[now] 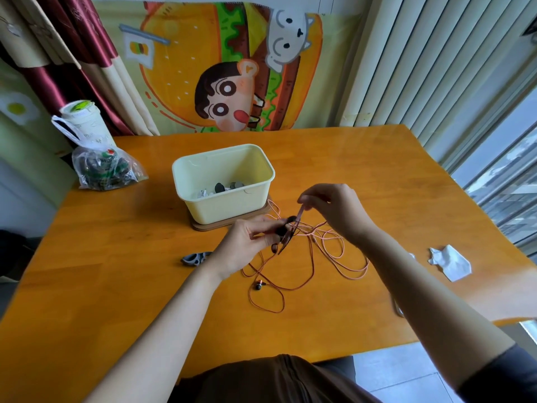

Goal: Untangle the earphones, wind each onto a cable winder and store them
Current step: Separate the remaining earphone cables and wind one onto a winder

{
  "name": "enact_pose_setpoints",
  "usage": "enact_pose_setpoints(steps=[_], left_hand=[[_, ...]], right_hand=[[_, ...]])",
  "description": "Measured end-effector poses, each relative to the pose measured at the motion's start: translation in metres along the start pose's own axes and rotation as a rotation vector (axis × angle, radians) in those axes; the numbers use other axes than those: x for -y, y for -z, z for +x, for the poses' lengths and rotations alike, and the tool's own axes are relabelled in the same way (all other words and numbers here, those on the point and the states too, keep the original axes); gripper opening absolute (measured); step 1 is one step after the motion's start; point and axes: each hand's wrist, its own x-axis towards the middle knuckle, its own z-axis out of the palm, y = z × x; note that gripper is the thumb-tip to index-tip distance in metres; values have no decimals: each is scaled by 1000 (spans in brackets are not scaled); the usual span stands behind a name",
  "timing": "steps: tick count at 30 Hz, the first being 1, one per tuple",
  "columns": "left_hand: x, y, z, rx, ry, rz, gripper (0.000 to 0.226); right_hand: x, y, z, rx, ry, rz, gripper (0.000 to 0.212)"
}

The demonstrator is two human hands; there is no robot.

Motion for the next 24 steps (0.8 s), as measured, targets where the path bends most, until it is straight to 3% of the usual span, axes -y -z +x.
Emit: enact_pose_setpoints(steps=[4,8,15,20,24], left_hand=[[-14,-7,3,-82,-40,-367,27],[-20,-9,9,-134,-58,-588,27],[-18,-12,16,-367,53,-874,27],[-16,-16,19,-525,106,-843,24],[-15,-17,20,-641,76,-630,25]], right_hand=[[0,-9,-3,-32,-76,210,13],[7,-23,-11,-76,-149,403,20],[15,-51,-20,-93,-183,415,18],[16,-59,-24,-78,-148,261,14],[16,-58,-27,-68,-109,114,18]])
